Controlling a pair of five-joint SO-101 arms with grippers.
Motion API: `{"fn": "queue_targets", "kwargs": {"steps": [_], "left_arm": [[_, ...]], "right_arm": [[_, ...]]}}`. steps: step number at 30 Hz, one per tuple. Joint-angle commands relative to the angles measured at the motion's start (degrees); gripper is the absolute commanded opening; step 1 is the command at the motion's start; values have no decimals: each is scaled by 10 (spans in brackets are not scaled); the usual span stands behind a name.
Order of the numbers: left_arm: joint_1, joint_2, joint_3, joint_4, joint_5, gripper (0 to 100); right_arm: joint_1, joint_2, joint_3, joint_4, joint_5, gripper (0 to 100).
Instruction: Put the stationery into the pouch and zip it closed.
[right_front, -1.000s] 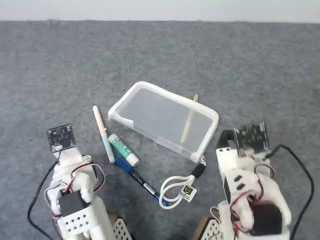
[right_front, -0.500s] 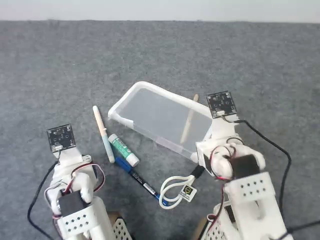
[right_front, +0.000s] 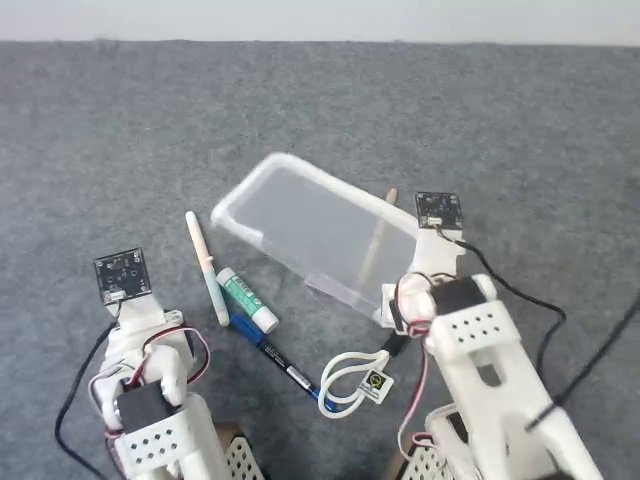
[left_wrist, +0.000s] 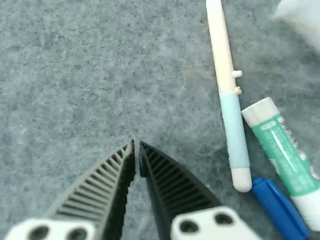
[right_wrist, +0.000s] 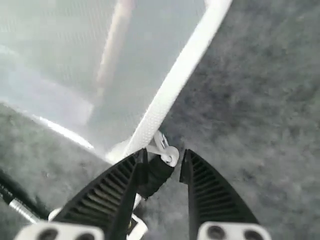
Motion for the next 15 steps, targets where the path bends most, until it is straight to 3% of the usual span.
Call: {"fn": "queue_targets", "kwargs": {"steps": [1, 9, 15], "left_arm": [[-4, -8, -12, -18, -4, 12], [-5, -8, -12, -18, -4, 12], [-5, -8, -12, -18, -4, 12]], "right_arm": [[-6, 69, -14, -54, -11, 121], [-8, 123, -22, -54, -12, 121], [-82, 52, -29, 0, -16, 121]]}}
